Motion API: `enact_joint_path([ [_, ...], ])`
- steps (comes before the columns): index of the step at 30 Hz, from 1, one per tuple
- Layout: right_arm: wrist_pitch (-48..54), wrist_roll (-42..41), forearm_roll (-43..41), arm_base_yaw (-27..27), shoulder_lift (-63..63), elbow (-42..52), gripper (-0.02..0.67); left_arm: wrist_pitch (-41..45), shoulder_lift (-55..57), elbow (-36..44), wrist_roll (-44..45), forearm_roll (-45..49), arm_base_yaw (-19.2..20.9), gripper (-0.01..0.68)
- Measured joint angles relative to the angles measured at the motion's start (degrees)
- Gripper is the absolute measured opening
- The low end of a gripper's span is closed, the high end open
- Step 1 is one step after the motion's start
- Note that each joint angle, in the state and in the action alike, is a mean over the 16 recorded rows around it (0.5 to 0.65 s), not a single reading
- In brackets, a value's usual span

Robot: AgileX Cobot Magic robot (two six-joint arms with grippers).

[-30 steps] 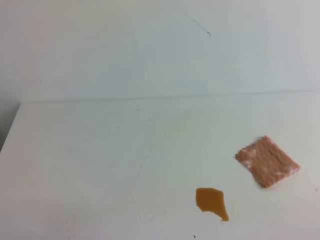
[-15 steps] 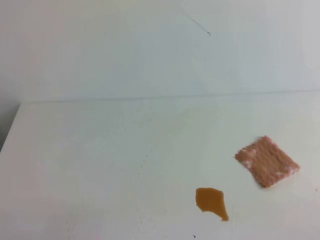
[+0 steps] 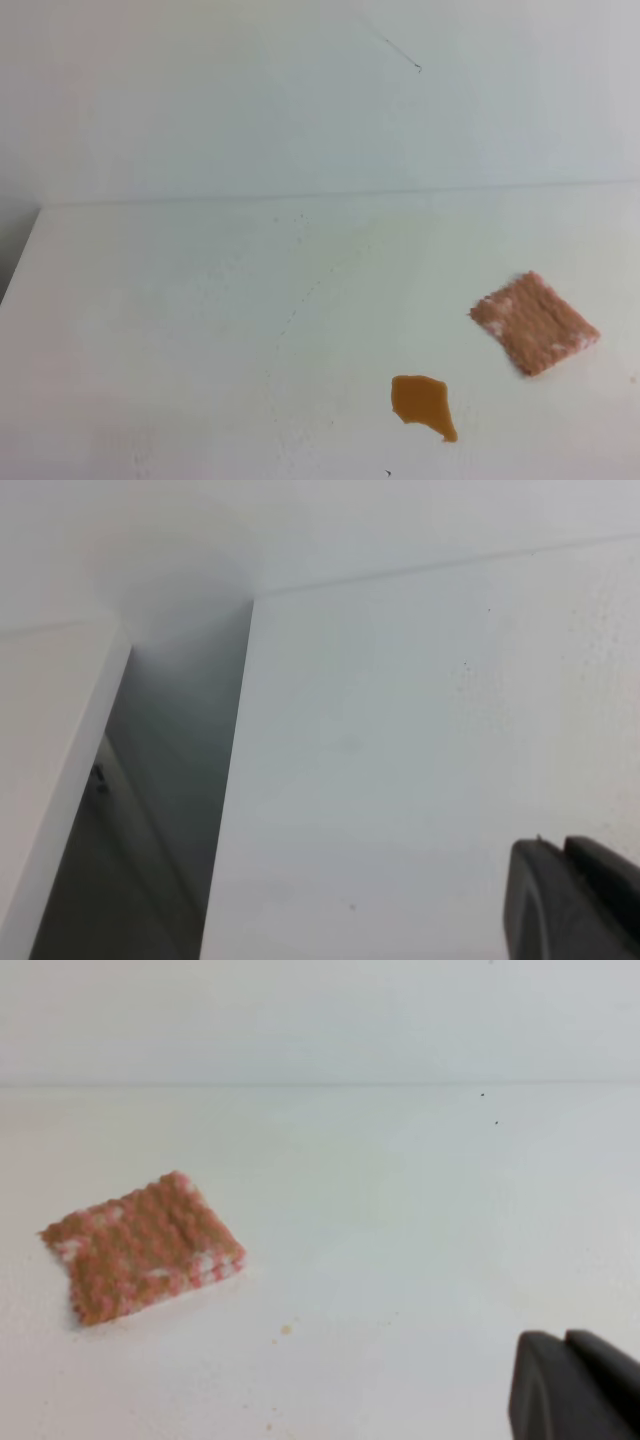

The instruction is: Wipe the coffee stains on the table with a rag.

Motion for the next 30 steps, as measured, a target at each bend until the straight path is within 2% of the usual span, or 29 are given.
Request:
enact_joint_path([
  [30, -0.23, 0.0, 0.0, 0.0, 0.06, 0.0, -0.004, 0.0, 0.1, 0.0, -0.01, 0.0, 0.0, -0.003],
])
